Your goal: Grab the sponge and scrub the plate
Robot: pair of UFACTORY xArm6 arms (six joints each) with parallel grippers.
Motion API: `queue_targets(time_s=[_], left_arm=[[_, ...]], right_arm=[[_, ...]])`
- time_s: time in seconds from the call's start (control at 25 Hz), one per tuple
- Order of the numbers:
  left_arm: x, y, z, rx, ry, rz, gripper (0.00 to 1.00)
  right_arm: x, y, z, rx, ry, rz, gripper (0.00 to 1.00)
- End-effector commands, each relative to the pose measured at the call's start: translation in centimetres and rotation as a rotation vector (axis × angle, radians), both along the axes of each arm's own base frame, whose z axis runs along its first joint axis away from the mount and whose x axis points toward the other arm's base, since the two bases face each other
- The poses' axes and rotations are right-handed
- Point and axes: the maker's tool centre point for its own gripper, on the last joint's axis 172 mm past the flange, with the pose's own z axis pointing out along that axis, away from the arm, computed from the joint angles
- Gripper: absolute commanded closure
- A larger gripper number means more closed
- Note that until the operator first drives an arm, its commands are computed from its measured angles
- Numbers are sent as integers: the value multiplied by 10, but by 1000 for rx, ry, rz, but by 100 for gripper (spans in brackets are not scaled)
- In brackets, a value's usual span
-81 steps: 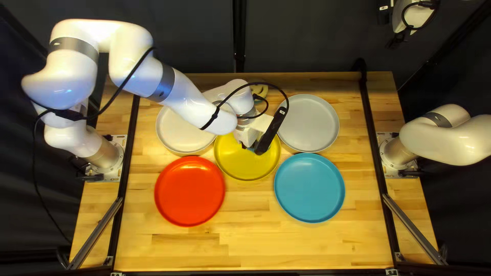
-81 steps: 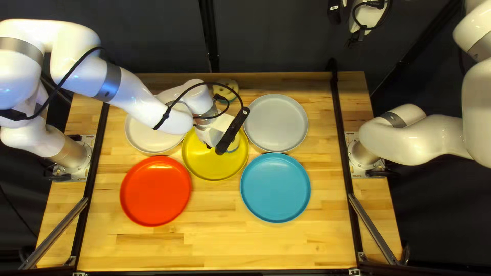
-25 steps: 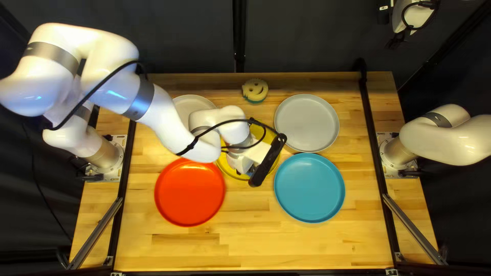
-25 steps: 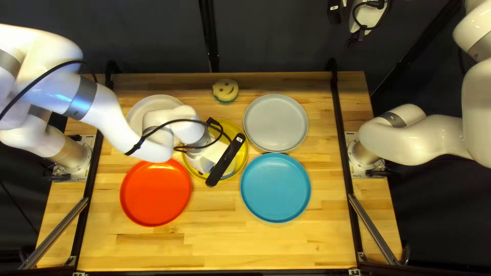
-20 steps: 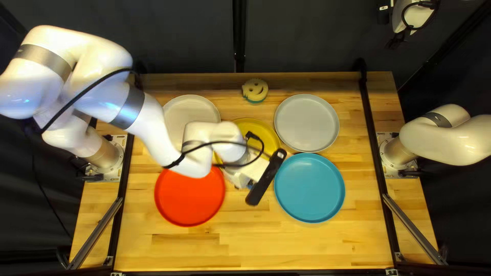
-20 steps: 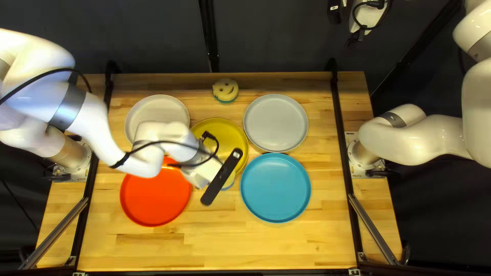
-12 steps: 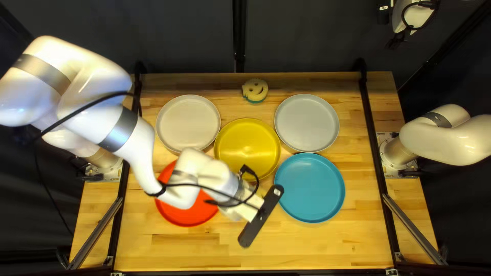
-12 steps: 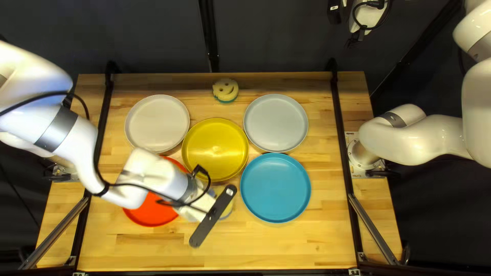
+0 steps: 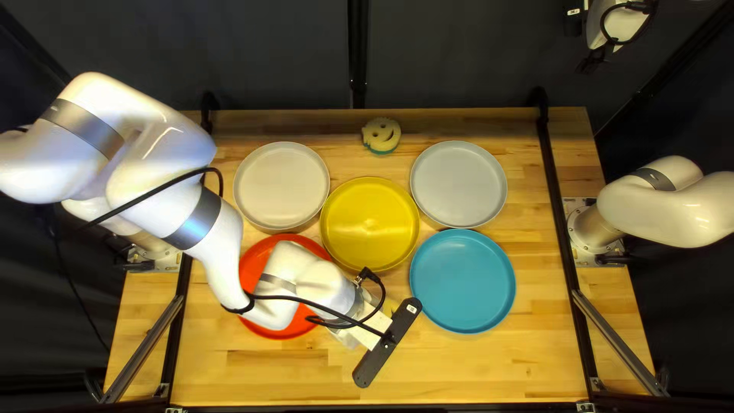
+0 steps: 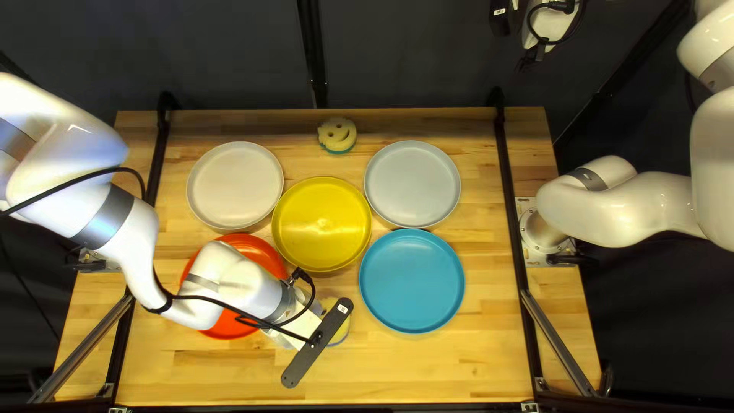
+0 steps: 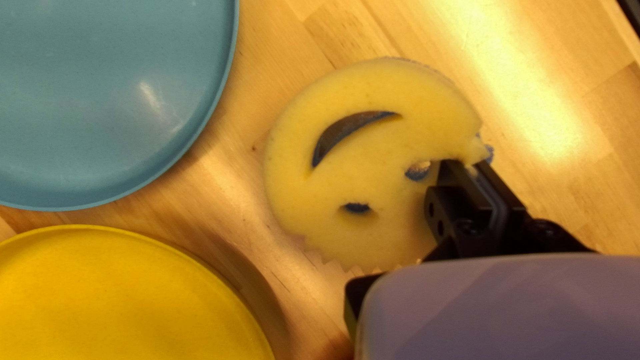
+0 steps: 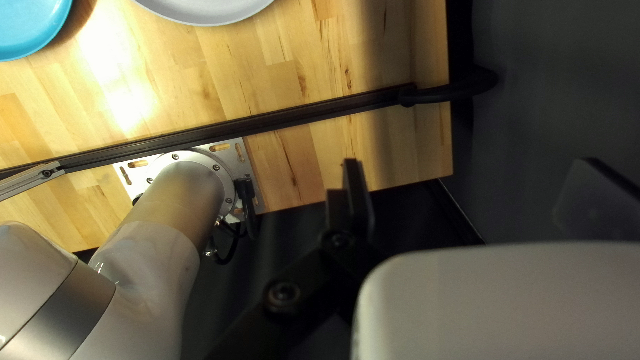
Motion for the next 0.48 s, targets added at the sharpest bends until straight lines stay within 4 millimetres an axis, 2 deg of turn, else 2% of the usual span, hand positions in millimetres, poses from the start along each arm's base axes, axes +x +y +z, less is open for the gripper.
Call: queue_targets(time_s=[0.04,0.28,0.48], left_arm=[[0,0,0,0,0,0,0],[-2,0,0,-1,0,1,0],[-21,36,19,10,19,52,0]], right_arm=[[0,0,0,0,0,0,0],[0,0,0,0,0,0,0],[0,0,0,0,0,0,0]])
